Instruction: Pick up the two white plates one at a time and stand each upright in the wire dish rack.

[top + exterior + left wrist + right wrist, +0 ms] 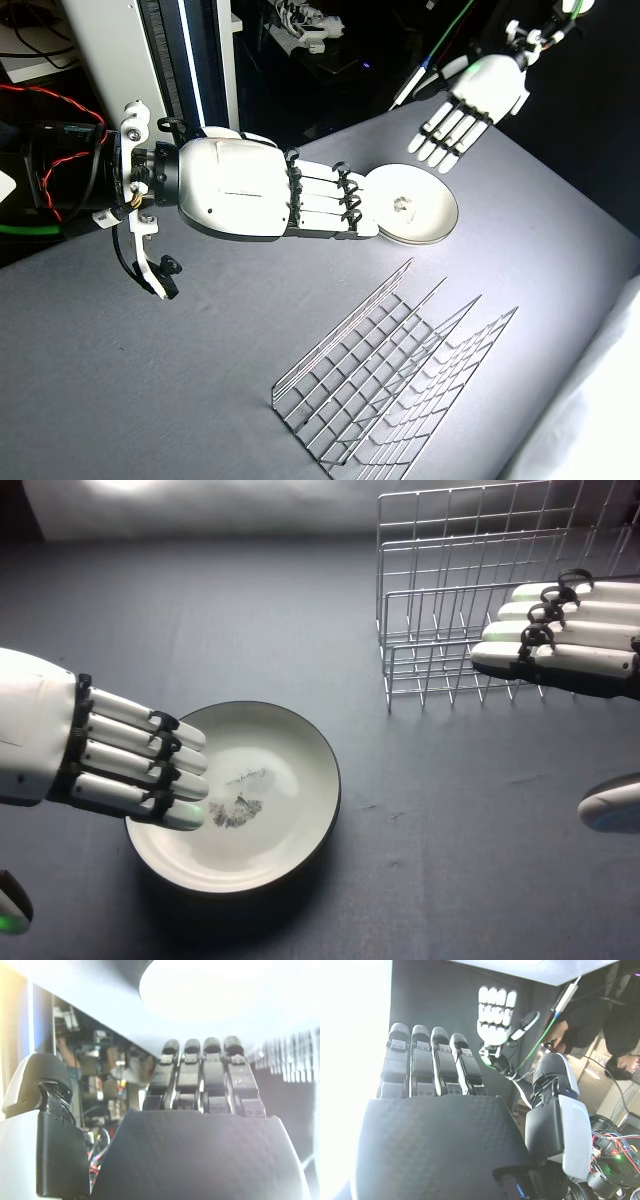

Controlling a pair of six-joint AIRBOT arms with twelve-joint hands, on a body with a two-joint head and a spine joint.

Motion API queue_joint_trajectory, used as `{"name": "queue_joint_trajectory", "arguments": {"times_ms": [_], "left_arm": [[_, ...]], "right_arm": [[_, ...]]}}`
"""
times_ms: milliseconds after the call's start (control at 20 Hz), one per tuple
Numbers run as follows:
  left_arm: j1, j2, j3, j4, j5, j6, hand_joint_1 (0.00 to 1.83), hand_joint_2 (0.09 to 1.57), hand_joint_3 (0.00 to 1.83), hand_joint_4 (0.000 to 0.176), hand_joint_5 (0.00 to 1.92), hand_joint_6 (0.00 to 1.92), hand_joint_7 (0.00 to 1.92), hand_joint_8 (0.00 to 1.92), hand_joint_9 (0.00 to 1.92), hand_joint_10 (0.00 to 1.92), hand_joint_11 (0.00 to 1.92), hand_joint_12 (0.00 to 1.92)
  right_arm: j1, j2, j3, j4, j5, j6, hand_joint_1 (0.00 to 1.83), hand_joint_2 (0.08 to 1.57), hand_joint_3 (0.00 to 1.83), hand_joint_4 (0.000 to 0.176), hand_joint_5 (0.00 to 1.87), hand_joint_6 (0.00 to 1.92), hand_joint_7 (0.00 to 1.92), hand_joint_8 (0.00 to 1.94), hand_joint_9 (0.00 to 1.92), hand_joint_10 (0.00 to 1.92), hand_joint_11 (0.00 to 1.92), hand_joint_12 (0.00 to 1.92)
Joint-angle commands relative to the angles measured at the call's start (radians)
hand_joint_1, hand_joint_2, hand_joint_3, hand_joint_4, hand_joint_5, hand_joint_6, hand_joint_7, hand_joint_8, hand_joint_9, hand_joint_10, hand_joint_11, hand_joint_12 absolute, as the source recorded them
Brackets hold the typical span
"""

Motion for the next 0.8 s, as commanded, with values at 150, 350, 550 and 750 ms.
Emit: {"name": "queue_joint_trajectory", "arguments": {"times_ms": [150,350,550,750], "left_arm": [[0.02,0.003,-0.013,-0.1,0.005,0.016,0.0,1.09,0.0,0.0,0.0,0.0,0.0,0.0,0.0,0.0,0.03,0.05],[0.054,-0.035,0.012,-0.109,0.025,0.058,0.0,1.09,0.0,0.0,0.0,0.0,0.0,0.0,0.0,0.0,0.0,0.01],[0.089,-0.089,0.088,-0.106,0.046,0.059,0.0,1.09,0.0,0.0,0.0,0.0,0.0,0.0,0.0,0.0,0.0,0.0],[0.112,-0.114,0.137,-0.086,0.043,0.091,0.0,1.1,0.0,0.0,0.0,0.0,0.0,0.0,0.0,0.0,0.02,0.01]], "right_arm": [[0.014,0.003,-0.003,0.038,0.11,-0.001,0.0,1.16,0.01,0.0,0.0,0.0,0.0,0.0,0.0,0.0,0.0,0.0],[0.017,0.003,-0.003,0.034,0.114,-0.006,0.0,1.16,0.01,0.0,0.0,0.0,0.0,0.0,0.0,0.0,0.0,0.0],[0.018,0.003,-0.003,0.028,0.125,-0.006,0.02,1.15,0.0,0.0,0.0,0.0,0.0,0.0,0.0,0.0,0.0,0.0],[0.042,0.001,-0.003,0.01,0.123,-0.002,0.0,1.17,0.01,0.0,0.0,0.0,0.0,0.0,0.0,0.0,0.0,0.0]]}}
